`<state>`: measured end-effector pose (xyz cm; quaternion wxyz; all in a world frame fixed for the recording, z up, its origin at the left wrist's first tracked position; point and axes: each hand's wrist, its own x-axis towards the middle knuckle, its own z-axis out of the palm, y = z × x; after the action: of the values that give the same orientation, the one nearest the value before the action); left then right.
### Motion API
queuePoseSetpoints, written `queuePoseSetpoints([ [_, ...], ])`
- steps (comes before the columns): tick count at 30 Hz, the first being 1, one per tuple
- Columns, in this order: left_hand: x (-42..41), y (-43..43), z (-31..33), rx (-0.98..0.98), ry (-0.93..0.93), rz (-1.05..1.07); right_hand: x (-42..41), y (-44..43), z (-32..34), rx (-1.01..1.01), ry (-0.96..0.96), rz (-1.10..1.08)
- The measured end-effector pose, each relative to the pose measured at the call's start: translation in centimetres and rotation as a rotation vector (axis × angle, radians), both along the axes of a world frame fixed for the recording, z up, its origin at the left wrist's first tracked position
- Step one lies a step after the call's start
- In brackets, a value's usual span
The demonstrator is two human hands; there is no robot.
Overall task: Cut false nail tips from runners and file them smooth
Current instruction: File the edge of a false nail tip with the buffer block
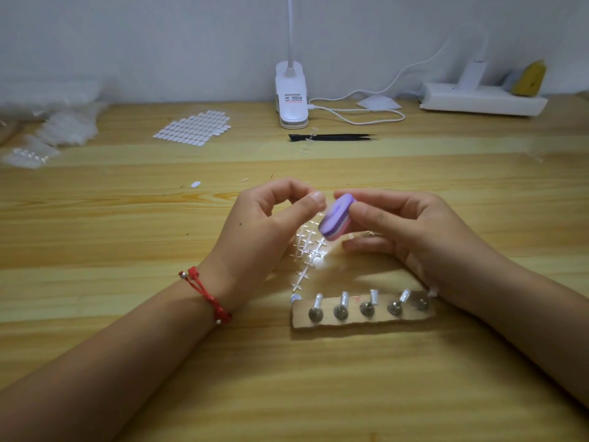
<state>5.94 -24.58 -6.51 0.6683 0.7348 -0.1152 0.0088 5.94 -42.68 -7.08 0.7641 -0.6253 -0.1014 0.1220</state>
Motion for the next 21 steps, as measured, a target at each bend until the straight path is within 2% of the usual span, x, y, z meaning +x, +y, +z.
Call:
queuePoseSetpoints([
  [6, 0.05, 0.04, 0.04, 0.002, 0.002, 0.019, 0.39, -0.38, 0.13, 0.174, 0.075, -0.091],
  [10, 0.19, 0.05, -0.1, 0.008, -0.031, 0.05, -0.16, 0.08, 0.03, -0.017, -0.02, -0.022],
  [11, 0.18, 0.02, -0.11, 0.025, -0.045, 0.047, -0.12, 0.09, 0.0, -0.023, -0.024, -0.024],
  [15, 0.14, -0.06, -0.22, 0.04, -0.065, 0.049, 0.4, -0.45, 0.04, 0.173, 0.066, -0.126],
  [19, 0.23, 0.04, -0.23, 0.04, -0.077, 0.073, -0.2, 0.18, -0.09, 0.009, -0.035, -0.037],
  [21, 0.25, 0.0, -0.24, 0.044, -0.074, 0.069, -0.05, 0.11, 0.03, 0.043, -0.02, -0.055],
])
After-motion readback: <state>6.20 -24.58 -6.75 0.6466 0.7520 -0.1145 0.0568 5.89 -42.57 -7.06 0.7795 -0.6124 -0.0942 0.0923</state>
